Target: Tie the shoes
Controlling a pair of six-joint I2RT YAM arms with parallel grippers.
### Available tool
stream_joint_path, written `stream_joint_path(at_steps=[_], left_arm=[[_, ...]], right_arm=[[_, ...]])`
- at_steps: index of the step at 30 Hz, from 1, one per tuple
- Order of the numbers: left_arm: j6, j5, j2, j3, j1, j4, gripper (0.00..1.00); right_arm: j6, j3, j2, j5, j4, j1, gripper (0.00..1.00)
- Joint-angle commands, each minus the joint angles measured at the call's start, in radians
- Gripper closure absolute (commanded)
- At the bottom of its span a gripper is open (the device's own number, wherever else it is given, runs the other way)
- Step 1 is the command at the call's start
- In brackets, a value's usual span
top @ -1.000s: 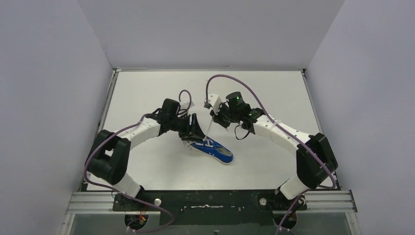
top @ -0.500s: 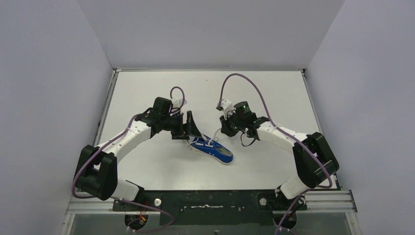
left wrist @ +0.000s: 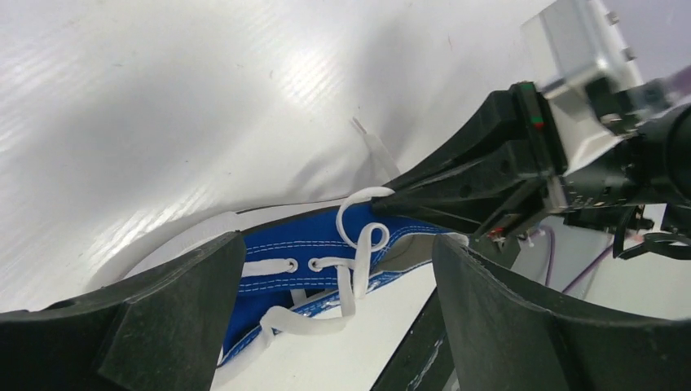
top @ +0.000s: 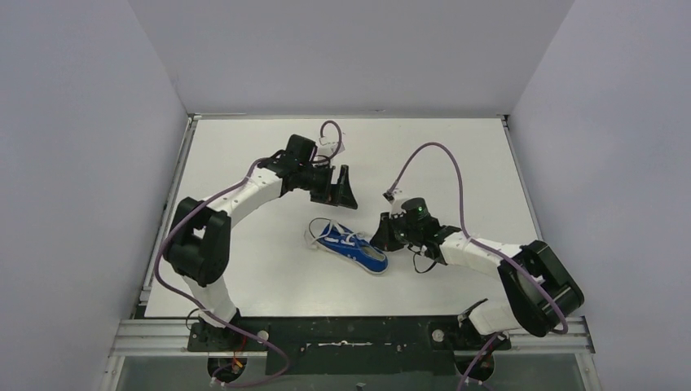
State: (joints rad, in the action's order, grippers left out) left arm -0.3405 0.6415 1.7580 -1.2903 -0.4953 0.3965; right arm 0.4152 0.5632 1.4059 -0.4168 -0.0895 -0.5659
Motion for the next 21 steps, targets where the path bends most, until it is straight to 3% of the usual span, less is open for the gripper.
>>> stream_joint_path(at_steps=[1,7,11,15,18,21], left_arm=[[0.100,0.165,0.057,-0.016,-0.005,0.017,0.18],[0.223,0.223,0.040,0.004,-0.009,0.189,0.30],[0.252,0.237,-0.020,0.076,-0.010,0.211,0.39],[0.272,0.279,-0.033,0.106,-0.024,0.237,0.55],[0.263,0.301,-0.048,0.124,-0.026,0.235,0.60],[0.257,0.313,-0.065,0.139,-0.031,0.229,0.60]], right_arm=[[0.207,-0.068,-0.075,0.005,-0.234,-0.050,1.00],[0.273,-0.112,-0.107,0.029,-0.281,-0.125,1.00],[0.255,-0.119,-0.152,-0.003,-0.248,-0.141,1.00],[0.098,-0.039,-0.276,0.024,0.025,-0.136,1.00],[-0.059,0.040,-0.360,0.007,0.204,-0.110,1.00],[-0.202,0.106,-0.360,-0.133,0.253,-0.103,1.00]])
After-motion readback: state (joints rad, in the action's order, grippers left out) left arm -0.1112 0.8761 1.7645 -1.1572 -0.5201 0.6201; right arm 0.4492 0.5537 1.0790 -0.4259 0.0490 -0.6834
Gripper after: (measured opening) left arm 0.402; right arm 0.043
